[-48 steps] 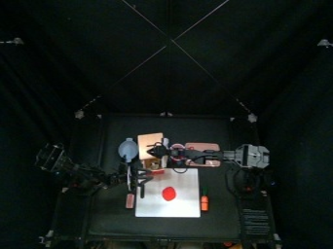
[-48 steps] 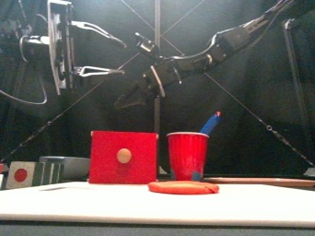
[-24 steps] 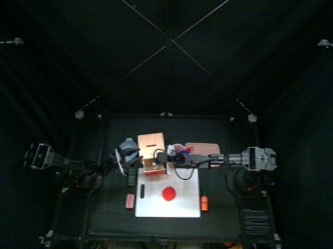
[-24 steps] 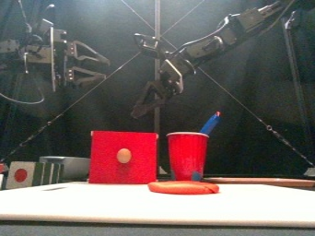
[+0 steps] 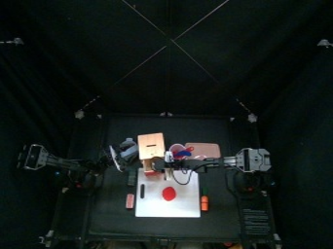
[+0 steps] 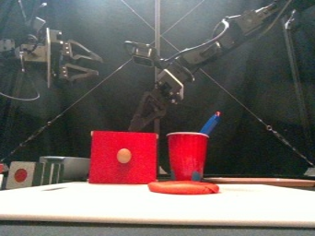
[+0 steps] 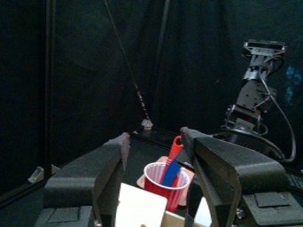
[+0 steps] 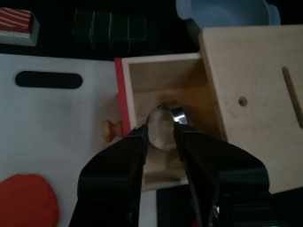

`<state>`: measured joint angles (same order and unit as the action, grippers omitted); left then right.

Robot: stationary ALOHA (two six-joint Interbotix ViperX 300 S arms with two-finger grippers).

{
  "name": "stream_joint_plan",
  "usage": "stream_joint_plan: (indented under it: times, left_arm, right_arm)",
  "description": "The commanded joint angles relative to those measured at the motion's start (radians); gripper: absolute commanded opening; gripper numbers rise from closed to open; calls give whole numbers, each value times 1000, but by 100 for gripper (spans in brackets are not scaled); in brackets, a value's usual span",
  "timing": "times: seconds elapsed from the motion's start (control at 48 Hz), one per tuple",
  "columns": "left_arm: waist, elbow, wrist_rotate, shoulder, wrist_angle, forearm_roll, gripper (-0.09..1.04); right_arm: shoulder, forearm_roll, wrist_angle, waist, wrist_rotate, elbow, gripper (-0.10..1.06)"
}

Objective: Get the cutter from the drawer then cut the dough then place the extra dough in the bowl
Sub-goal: Place the cutter on the board

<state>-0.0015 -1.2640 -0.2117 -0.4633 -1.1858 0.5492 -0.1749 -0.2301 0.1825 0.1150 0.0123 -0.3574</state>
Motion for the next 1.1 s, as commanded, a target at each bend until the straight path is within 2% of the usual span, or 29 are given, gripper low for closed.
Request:
stream_joint_plan:
  times: [0.021,0.188,0.5,1.104]
  left_arm:
    - [3,9,-2,-3,-9,-2,87]
    - [3,0,3,-2,-8,0,87]
    - [-6,-9,6,-3,-8,31,87]
    - [-6,-18,6,-3,-3,104,87]
  right_arm:
    - [9,-17,-3,6,-5,48,70]
    - [-14,-41,0,12,0,67,70]
    - [-46,-28,3,49,9,81,70]
    - [-46,3,61,40,3,91,71]
